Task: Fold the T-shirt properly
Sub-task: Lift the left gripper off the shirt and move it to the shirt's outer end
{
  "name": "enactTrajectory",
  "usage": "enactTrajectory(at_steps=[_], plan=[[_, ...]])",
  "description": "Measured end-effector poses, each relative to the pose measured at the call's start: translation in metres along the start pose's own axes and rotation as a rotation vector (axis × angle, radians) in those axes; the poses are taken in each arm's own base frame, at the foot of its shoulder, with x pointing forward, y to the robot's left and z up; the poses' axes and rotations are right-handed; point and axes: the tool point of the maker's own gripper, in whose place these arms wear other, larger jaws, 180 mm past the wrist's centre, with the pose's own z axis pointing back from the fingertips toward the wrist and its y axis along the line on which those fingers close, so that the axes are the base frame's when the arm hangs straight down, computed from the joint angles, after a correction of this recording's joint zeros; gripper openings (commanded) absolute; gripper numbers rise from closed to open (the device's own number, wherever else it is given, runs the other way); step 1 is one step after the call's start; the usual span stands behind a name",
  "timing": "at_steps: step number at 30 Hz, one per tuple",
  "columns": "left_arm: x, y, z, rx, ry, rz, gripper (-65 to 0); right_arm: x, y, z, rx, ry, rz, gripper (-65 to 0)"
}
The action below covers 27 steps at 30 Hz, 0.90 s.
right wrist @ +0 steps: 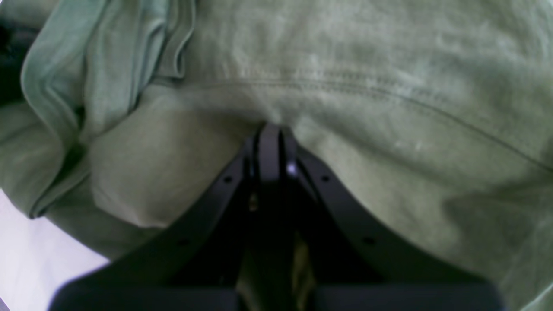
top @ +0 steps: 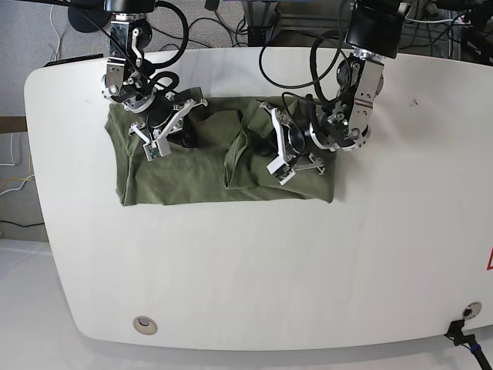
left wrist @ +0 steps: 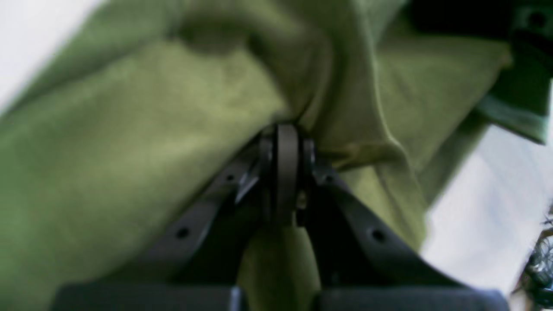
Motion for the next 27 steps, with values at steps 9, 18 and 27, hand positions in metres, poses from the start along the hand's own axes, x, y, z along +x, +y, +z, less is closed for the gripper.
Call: enactTrajectory(at_steps=[9, 18, 27], plan=[[0.052, 0.003, 0.013, 0.022, -0.120, -0.093, -65.0, 0.000, 0.000, 0.000, 0.001, 0.000, -0.001, -65.0], [0.031, 0.010, -0.024, -0.020, -0.080, 0.034, -65.0, -0.001, 0.001, 0.000, 0.002, -0.002, -0.002, -65.0], [0.051, 0.084, 0.079, 0.284, -0.239, 0.017, -65.0, 0.001, 0.002, 0.000, 0.003, -0.001, 0.001, -65.0]])
